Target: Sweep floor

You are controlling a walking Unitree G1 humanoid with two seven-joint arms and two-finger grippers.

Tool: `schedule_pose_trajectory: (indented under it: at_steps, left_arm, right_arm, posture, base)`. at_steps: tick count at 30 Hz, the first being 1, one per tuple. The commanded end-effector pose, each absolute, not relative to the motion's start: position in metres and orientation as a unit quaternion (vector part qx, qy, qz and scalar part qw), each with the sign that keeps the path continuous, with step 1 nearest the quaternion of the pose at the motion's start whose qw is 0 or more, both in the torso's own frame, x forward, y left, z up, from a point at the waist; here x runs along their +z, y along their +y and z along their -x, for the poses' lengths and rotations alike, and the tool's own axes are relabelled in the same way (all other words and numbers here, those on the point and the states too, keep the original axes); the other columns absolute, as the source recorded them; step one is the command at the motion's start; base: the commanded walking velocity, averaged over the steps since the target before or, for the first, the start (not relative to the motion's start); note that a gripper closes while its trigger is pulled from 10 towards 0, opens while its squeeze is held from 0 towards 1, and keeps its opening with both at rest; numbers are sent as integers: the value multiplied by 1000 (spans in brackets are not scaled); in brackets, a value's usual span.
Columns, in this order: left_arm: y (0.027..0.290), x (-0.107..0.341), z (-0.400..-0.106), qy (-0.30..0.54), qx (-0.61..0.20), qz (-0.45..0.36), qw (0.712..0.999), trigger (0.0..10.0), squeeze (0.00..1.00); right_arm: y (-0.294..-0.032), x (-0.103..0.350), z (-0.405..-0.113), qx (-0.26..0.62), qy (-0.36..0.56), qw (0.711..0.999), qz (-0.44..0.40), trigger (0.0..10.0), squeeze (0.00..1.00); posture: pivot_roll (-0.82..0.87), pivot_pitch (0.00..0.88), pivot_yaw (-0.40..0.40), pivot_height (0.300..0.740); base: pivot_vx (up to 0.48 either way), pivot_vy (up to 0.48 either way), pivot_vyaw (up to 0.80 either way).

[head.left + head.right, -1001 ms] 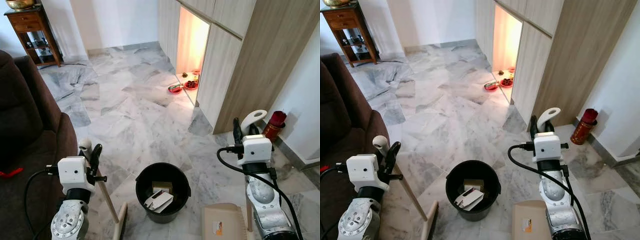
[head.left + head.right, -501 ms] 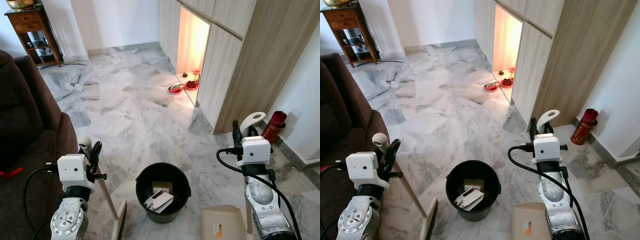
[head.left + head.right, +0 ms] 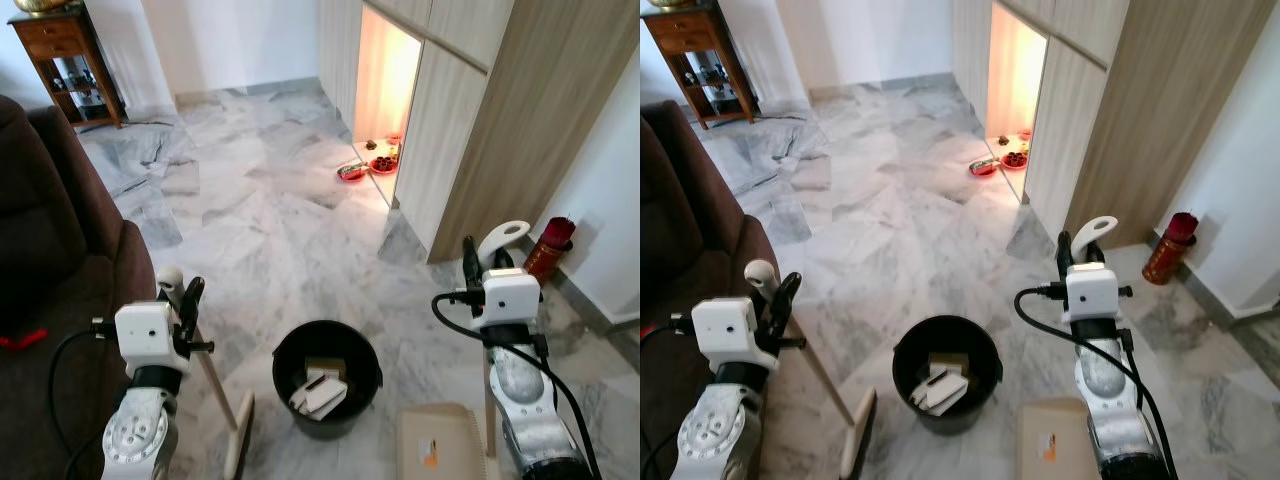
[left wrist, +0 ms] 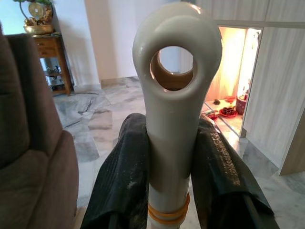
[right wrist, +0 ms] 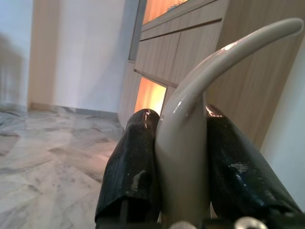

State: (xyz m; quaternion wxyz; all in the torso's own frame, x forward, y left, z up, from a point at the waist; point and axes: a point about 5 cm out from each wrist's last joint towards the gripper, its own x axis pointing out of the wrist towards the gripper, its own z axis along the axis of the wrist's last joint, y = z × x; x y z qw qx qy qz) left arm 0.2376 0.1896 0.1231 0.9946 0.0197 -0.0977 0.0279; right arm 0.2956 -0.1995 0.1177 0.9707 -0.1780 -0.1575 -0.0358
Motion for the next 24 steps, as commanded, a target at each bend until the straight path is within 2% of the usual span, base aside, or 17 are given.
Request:
schedule_pose_trajectory:
  at_steps: [1,24]
  left_arm:
    - [194,127,-237,-111,35,-27,993,10000,0]
    - [191,127,-237,-113,35,-24,993,10000,0]
  right_arm:
    - [-198,121,-297,-29,-168,969,181,10000,0]
    - [-198,121,-298,-27,-166,970,178,10000,0]
  posture:
    - [38,0,39,740]
    - [36,0,35,740]
  base:
    - [-322,0,0]
    - [-321,0,0]
